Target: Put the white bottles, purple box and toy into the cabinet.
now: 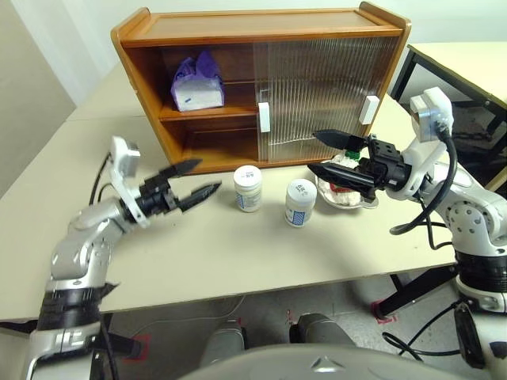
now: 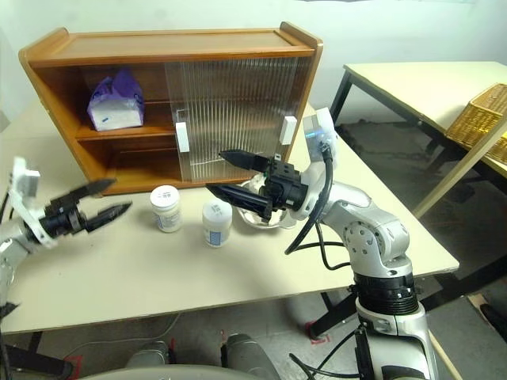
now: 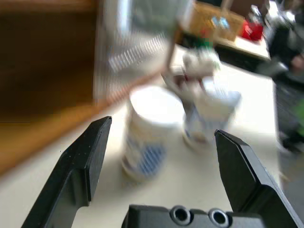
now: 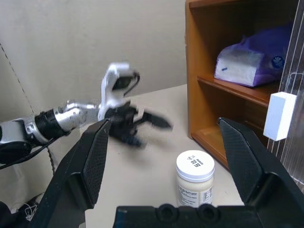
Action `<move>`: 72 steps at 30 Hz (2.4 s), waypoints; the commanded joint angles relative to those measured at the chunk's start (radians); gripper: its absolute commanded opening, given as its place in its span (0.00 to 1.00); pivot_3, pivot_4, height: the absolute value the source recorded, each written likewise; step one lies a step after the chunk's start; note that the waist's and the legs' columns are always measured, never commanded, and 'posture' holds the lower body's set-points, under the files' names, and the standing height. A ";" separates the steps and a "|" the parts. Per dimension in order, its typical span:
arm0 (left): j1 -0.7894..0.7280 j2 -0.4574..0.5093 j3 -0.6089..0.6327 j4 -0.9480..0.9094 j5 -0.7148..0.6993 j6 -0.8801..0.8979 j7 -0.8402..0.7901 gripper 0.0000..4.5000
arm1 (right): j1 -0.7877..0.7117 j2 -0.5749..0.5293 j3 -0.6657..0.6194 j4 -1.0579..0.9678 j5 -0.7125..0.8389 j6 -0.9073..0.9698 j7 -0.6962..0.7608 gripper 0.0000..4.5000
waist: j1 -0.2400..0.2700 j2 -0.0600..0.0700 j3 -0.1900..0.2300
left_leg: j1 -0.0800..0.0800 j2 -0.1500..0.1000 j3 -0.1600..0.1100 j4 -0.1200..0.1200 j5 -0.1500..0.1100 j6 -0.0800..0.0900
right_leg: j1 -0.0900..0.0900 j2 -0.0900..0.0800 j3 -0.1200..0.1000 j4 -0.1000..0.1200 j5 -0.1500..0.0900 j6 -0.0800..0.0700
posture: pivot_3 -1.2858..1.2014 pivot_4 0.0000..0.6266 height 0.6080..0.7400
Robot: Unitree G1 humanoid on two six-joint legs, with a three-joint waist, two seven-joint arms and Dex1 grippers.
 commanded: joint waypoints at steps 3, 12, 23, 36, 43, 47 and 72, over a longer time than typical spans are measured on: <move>-0.011 -0.018 -0.029 0.115 0.078 -0.120 -0.018 1.00 | -0.013 -0.008 -0.009 -0.007 0.001 0.009 -0.001 1.00 | 0.000 0.000 0.000 | -0.001 0.001 -0.007 -0.002 0.001 0.001 | -0.001 0.000 0.000 0.000 0.000 -0.001 | 0.47 0.00 1.00; -0.084 -0.081 -0.073 0.234 0.149 -0.196 0.018 1.00 | -0.014 -0.017 -0.013 -0.017 0.007 0.013 -0.007 1.00 | -0.005 0.000 0.000 | -0.001 -0.003 -0.011 -0.002 0.001 0.002 | 0.000 0.000 0.000 0.000 0.000 0.000 | 0.46 0.00 1.00; -0.170 -0.128 -0.120 0.403 0.227 -0.296 0.024 1.00 | -0.002 -0.023 -0.021 -0.038 0.014 0.021 -0.021 1.00 | -0.010 0.000 0.000 | -0.001 -0.006 -0.012 -0.001 0.002 0.004 | 0.002 0.001 -0.002 0.000 -0.001 0.002 | 0.45 0.00 1.00; -0.238 -0.173 -0.161 0.523 0.261 -0.363 0.002 1.00 | 0.014 -0.027 -0.030 -0.059 0.024 0.029 -0.041 1.00 | -0.020 0.000 0.000 | 0.000 -0.008 -0.012 0.000 0.003 0.005 | 0.006 0.003 -0.006 -0.001 -0.002 0.004 | 0.45 0.00 1.00; -0.256 -0.184 -0.167 0.584 0.272 -0.398 -0.013 1.00 | 0.017 -0.026 -0.032 -0.068 0.028 0.031 -0.051 1.00 | -0.028 0.000 0.000 | 0.000 -0.009 -0.010 0.001 0.003 0.005 | 0.008 0.007 -0.007 -0.002 -0.003 0.006 | 0.44 0.00 1.00; -0.266 -0.194 -0.167 0.617 0.277 -0.418 -0.021 1.00 | 0.020 -0.029 -0.035 -0.073 0.032 0.034 -0.056 1.00 | -0.034 0.000 0.000 | 0.000 -0.008 -0.011 0.001 0.003 0.005 | 0.008 0.007 -0.007 -0.002 -0.003 0.006 | 0.44 0.00 1.00; -0.296 -0.212 -0.137 0.647 0.259 -0.445 -0.032 0.69 | 0.026 -0.026 -0.032 -0.069 0.027 0.030 -0.060 1.00 | -0.061 0.000 0.000 | -0.001 -0.010 -0.008 0.002 0.003 0.005 | 0.008 0.010 -0.009 -0.003 -0.004 0.008 | 0.44 0.01 1.00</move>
